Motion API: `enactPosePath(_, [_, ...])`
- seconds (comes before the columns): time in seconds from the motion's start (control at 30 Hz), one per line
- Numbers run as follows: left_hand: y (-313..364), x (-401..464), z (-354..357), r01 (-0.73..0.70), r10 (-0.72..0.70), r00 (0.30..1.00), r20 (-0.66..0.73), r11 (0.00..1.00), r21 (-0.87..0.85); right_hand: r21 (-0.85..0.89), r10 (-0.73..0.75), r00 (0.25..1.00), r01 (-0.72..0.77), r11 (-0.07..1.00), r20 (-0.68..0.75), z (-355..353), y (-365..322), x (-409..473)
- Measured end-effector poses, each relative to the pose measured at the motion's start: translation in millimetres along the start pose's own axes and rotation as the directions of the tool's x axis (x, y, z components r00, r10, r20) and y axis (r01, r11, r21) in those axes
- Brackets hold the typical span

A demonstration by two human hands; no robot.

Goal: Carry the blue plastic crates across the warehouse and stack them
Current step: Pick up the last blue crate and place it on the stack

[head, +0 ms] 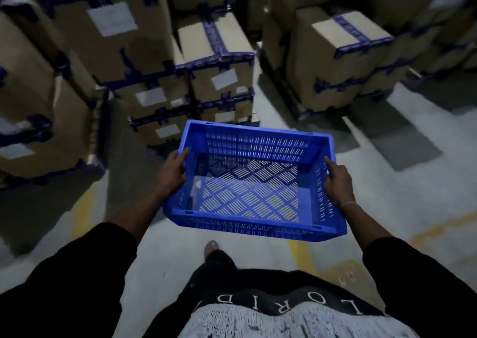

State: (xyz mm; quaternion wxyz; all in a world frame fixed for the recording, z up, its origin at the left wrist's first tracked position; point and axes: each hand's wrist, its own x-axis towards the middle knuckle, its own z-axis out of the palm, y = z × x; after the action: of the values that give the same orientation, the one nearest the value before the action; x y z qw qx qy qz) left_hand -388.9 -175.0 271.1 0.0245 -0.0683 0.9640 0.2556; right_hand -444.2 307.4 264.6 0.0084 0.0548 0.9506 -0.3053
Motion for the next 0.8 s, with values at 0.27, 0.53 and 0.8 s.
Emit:
enactPosePath(0.27, [79,133,50,-0.248,0.247,0.956,0.157,0.969,-0.014,0.033,0.224,0.964,-0.221,0.975,-0.144,-51,70,21])
enactPosePath(0.53, [169,281,95,-0.435,0.438,0.862,0.256,0.898,-0.071,0.091,0.418,0.875,-0.409,0.908,-0.246,-86,102,66])
enactPosePath(0.8, [286,407,127,-0.618,0.625,0.728,0.283,0.776,-0.126,0.151,0.541,0.763,-0.524,0.838,-0.355,-117,134,105])
